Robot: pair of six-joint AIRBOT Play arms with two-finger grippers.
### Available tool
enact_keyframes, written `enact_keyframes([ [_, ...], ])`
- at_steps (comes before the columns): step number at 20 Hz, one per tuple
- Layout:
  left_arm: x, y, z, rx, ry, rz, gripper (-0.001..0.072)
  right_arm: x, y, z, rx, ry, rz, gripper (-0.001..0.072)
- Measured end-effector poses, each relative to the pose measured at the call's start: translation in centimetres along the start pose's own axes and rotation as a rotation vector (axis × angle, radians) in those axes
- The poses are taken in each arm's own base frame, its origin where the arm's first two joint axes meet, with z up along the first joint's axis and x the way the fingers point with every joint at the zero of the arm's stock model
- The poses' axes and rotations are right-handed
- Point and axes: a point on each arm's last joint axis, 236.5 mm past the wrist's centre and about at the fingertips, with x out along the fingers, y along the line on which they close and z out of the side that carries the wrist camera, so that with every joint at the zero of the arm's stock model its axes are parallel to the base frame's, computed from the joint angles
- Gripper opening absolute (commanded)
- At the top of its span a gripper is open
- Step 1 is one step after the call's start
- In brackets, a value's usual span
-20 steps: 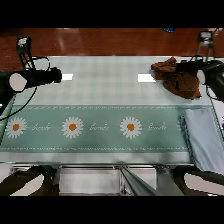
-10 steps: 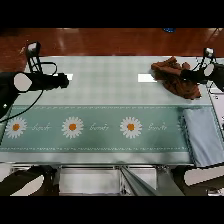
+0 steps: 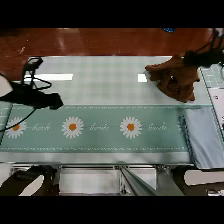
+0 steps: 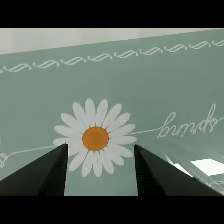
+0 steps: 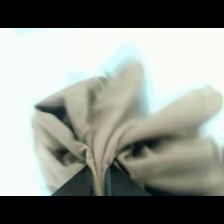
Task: Fold the shirts.
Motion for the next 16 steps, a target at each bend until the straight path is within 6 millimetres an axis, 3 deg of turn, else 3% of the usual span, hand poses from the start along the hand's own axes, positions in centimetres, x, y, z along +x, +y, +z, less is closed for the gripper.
enact_keyframes([
  [2, -2.1, -0.2, -1.0, -0.001, -0.056, -0.011, 0.0507, -6.2, 4.4, 5.6, -0.070, -0.174, 0.082, 0.0025],
  [4, -3.3, -1.3, -2.1, -0.006, -0.111, -0.056, 0.0507, -13.0, 8.8, 9.6, -0.151, -0.337, 0.156, 0.0025],
  [6, -3.6, -1.9, -2.7, -0.015, -0.164, -0.089, 0.0507, -19.5, 13.2, 12.0, -0.236, -0.476, 0.218, 0.0025],
  [8, -3.1, -2.2, -3.0, -0.030, -0.192, -0.110, 0.0507, -24.5, 17.3, 12.3, -0.316, -0.559, 0.278, 0.0025],
  [10, -2.1, -2.2, -3.2, -0.054, -0.203, -0.127, 0.0507, -27.4, 21.1, 10.8, -0.393, -0.568, 0.346, 0.0025],
  [12, -1.5, -2.1, -2.9, -0.095, -0.214, -0.136, 0.0507, -28.1, 25.0, 7.4, -0.473, -0.486, 0.439, 0.0025],
  [14, -1.3, -1.6, -2.2, -0.131, -0.245, -0.134, 0.0507, -27.1, 28.6, 2.8, -0.539, -0.359, 0.543, 0.0025],
  [16, -1.3, -0.8, -1.5, -0.177, -0.276, -0.127, 0.0507, -24.3, 31.4, -3.0, -0.583, -0.188, 0.629, 0.0026],
])
